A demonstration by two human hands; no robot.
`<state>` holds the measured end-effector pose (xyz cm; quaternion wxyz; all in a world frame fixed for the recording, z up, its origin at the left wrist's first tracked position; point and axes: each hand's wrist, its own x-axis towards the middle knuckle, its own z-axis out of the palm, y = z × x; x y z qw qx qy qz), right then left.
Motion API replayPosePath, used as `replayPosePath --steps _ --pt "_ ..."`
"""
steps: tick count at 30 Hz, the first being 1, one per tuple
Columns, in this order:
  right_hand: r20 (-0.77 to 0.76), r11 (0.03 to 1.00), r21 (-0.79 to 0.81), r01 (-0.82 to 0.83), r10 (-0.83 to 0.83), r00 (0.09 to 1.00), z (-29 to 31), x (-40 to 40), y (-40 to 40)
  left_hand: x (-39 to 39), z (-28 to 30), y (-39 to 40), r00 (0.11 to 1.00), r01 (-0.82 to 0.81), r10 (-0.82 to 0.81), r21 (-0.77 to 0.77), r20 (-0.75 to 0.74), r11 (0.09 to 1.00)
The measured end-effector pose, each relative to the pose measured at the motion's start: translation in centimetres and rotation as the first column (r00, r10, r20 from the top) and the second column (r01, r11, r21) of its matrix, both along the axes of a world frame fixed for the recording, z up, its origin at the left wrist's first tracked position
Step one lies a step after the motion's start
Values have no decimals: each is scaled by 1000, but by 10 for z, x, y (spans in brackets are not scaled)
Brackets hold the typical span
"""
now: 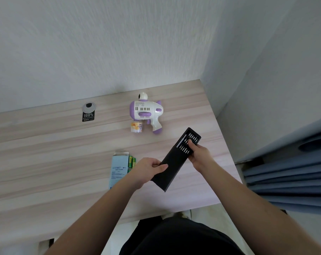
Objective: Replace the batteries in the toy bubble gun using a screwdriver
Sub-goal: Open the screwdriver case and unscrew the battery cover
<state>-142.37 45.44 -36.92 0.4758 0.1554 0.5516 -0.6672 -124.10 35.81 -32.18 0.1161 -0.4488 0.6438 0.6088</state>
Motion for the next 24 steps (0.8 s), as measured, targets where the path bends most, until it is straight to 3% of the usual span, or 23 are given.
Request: replayPosePath --steps 6,12,15,19,24 --pt "-39 997 40 70 -69 997 0 -16 0 35 -3 -7 992 73 -67 -52 111 996" --pt "-72 985 40 -168 170 983 -3 -23 15 52 -26 -2 953 -288 296 -109 66 951" --pt "-74 956 86 -280 286 955 -9 -8 18 45 -36 6 922 -353 372 -162 110 922" --pt "-82 912 139 -386 399 913 -21 14 18 39 -49 11 945 -255 296 -260 136 932" --pt "-151 856 200 -477 508 848 -35 32 16 41 -56 9 964 -11 129 -449 232 893"
